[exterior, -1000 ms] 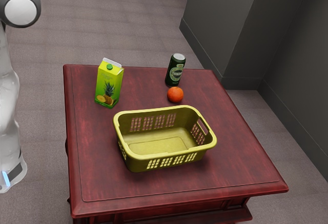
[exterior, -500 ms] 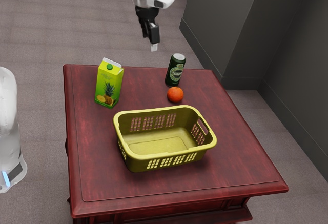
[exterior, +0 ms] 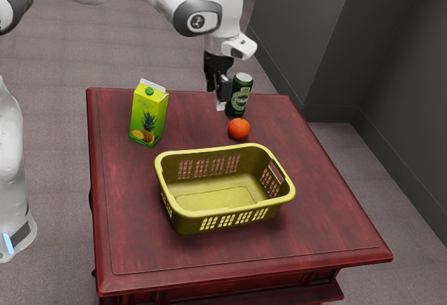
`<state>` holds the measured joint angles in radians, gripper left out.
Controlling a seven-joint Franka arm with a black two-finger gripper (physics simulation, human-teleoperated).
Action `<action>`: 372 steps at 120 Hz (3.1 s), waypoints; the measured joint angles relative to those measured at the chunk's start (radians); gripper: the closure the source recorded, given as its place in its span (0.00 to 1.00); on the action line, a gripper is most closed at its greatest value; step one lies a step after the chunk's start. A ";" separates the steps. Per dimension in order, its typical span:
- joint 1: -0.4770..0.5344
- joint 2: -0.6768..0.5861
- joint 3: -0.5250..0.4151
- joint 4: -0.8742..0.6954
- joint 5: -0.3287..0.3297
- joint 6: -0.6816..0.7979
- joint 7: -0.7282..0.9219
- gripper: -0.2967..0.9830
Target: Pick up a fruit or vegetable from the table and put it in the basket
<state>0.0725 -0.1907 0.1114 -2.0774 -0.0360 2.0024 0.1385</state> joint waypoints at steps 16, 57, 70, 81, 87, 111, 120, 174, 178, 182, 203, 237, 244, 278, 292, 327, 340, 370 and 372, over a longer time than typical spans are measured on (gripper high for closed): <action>-0.008 0.037 -0.001 0.002 -0.014 0.019 0.000 0.23; -0.022 0.077 -0.017 0.009 -0.040 0.062 0.000 0.23; -0.021 0.091 -0.018 0.014 -0.043 0.072 0.000 0.23; -0.020 0.103 -0.023 0.020 -0.049 0.083 -0.001 0.23; -0.017 0.105 -0.024 0.021 -0.051 0.090 -0.001 0.23; 0.006 0.123 -0.024 0.033 -0.052 0.110 -0.002 0.23; 0.010 0.140 -0.024 0.042 -0.053 0.115 -0.003 0.23; 0.029 0.229 -0.024 0.119 -0.056 0.128 -0.005 0.23; 0.031 0.237 -0.024 0.125 -0.056 0.128 -0.005 0.23; 0.032 0.243 -0.024 0.129 -0.057 0.128 -0.005 0.23; 0.030 0.261 -0.024 0.137 -0.060 0.129 -0.005 0.23; 0.030 0.272 -0.023 0.139 -0.063 0.130 -0.005 0.23; 0.032 0.273 -0.023 0.139 -0.063 0.130 -0.005 0.23; 0.043 0.294 -0.022 0.156 -0.069 0.130 -0.005 0.23; 0.043 0.305 -0.022 0.159 -0.071 0.130 -0.005 0.23; 0.041 0.311 -0.022 0.164 -0.075 0.130 -0.005 0.23; 0.041 0.314 -0.022 0.165 -0.077 0.130 -0.005 0.23; 0.034 0.341 -0.024 0.181 -0.086 0.130 -0.005 0.23; 0.034 0.343 -0.024 0.181 -0.087 0.130 -0.005 0.23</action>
<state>0.1062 0.1520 0.0875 -1.8961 -0.1229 2.1321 0.1332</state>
